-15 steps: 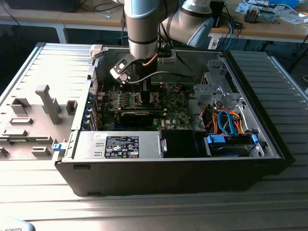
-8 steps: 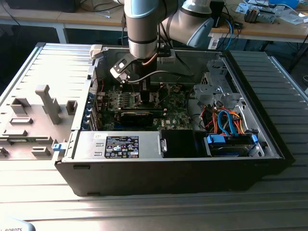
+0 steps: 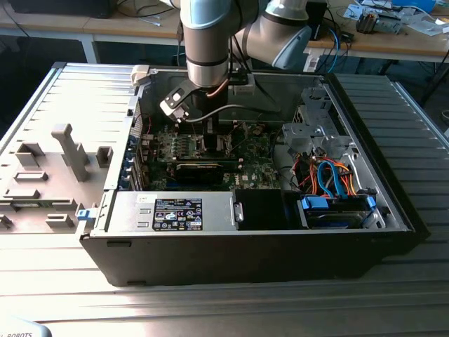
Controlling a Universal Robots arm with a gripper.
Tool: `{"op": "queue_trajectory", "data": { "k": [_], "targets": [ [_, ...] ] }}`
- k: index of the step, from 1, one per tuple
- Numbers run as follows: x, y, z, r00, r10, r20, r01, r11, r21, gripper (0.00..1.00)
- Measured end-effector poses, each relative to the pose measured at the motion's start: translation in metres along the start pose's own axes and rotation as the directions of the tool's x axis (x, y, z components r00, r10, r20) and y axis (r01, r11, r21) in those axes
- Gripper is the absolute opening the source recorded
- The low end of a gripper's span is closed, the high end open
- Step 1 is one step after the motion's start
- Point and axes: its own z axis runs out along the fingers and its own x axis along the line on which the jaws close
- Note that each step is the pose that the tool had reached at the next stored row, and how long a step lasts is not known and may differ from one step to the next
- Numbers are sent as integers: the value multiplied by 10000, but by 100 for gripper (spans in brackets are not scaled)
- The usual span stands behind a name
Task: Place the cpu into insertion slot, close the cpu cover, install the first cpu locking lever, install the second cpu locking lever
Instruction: 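Place the cpu into insertion slot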
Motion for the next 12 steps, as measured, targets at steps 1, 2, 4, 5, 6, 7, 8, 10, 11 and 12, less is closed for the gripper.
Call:
{"op": "queue_trajectory", "data": {
  "k": [1,2,4,5,6,7,8,10,11,12],
  "targets": [
    [3,0,6,10000,0,11,0,10000,0,55],
    [6,-1,9,10000,0,16,0,10000,0,55],
    [17,-1,14,10000,-1,18,1,10000,-1,55],
    [23,-2,21,10000,-2,15,2,10000,-2,55],
    [24,-3,24,10000,-3,16,3,10000,-1,55],
    [26,-4,28,10000,-2,16,2,10000,-2,55],
    [28,-6,32,10000,-2,22,2,10000,1,55],
    [29,-7,36,10000,-2,21,2,10000,1,55],
    [29,-7,37,10000,-1,20,1,10000,0,55],
    [30,-6,37,10000,-1,19,1,10000,0,55]
  ]
}}
